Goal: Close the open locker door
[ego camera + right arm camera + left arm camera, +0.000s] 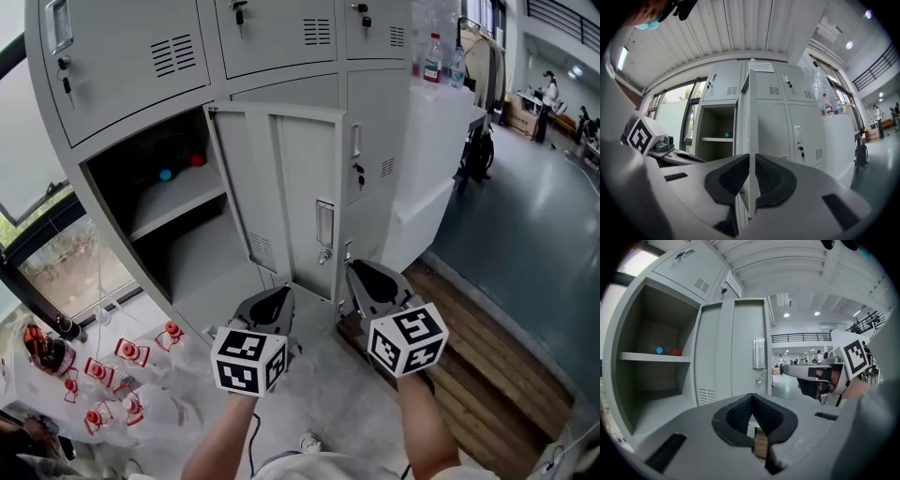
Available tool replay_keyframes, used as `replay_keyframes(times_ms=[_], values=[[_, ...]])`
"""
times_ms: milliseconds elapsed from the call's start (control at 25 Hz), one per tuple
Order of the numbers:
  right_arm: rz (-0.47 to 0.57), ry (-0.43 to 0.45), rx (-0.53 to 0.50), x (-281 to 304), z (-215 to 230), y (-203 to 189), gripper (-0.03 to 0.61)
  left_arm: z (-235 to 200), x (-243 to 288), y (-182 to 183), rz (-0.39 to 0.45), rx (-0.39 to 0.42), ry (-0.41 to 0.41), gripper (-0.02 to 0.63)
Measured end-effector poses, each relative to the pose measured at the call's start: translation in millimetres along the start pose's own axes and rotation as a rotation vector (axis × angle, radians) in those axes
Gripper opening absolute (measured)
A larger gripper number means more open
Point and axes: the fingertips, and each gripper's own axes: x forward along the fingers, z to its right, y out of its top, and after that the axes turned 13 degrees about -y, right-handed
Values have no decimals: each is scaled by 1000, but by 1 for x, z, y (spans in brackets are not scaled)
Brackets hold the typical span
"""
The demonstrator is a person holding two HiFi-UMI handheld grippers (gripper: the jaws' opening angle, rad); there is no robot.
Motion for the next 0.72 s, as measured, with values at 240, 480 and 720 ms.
replay_keyframes(times_ms=[240, 480, 720], values=[[41, 15, 2, 19, -1, 15, 38, -24, 6, 2, -6, 0, -5, 6], [57, 94, 41, 26, 3, 21, 46, -35, 13, 3, -5, -14, 24, 6], [55, 241, 34, 28, 7, 18, 52, -42, 16, 1, 3, -42, 124, 6]])
